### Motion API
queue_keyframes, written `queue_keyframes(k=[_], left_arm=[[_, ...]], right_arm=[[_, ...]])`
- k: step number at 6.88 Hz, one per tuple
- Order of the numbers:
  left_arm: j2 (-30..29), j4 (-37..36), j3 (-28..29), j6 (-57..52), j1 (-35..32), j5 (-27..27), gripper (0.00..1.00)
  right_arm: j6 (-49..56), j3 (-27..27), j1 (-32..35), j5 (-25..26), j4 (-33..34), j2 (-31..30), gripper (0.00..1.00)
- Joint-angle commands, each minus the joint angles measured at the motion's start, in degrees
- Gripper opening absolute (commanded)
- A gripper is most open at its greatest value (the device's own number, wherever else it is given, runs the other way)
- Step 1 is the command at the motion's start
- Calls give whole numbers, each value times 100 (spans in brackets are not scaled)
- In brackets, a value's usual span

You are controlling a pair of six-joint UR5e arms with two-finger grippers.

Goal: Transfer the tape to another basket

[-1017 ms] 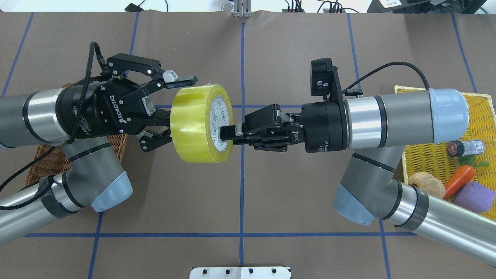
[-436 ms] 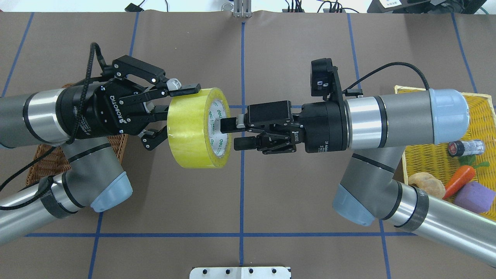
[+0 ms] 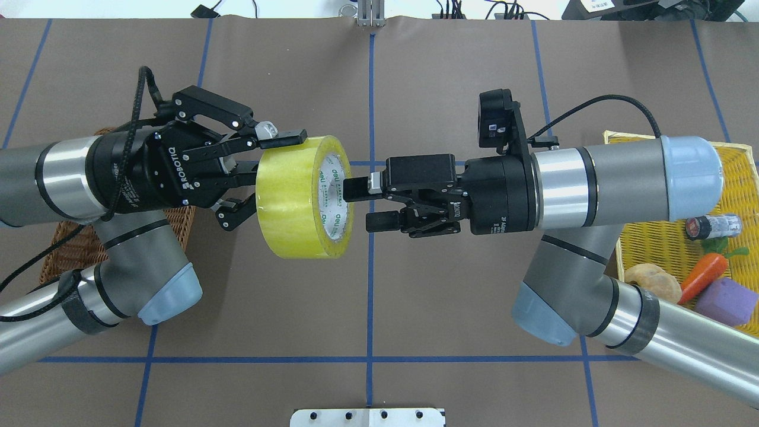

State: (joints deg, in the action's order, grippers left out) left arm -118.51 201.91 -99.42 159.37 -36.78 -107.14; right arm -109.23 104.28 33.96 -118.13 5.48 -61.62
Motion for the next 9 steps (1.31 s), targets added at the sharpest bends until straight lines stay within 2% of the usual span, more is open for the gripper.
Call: queue_keyframes(k=[1, 2, 3, 5, 6, 7, 8, 9], left_arm=[[65, 6, 1, -55, -31, -44, 0], [135, 6, 10, -90, -92, -62, 0], [223, -307, 2, -708, -275, -158, 0], [924, -729, -121, -2779, -295, -141, 0], [918, -1254, -269, -3198, -330, -89, 0], [883, -2303, -776, -3663, -643, -88, 0], [839, -3549, -1277, -4285, -1020, -88, 0], [882, -4510, -1638, -5188, -1224, -88, 0]], right_arm=[[146, -4, 449, -722, 15, -130, 100], [147, -31, 923, -1181, 23, -192, 100], [165, -57, 1363, -1377, 41, -314, 100], [741, -520, 2006, -1773, 85, -412, 100], [989, -688, 2253, -1775, 198, -395, 100], [1444, -690, 2673, -1870, 782, -377, 100], [2266, -673, 3103, -2132, 1702, -342, 100], [3327, -690, 3351, -2100, 2511, -359, 100]])
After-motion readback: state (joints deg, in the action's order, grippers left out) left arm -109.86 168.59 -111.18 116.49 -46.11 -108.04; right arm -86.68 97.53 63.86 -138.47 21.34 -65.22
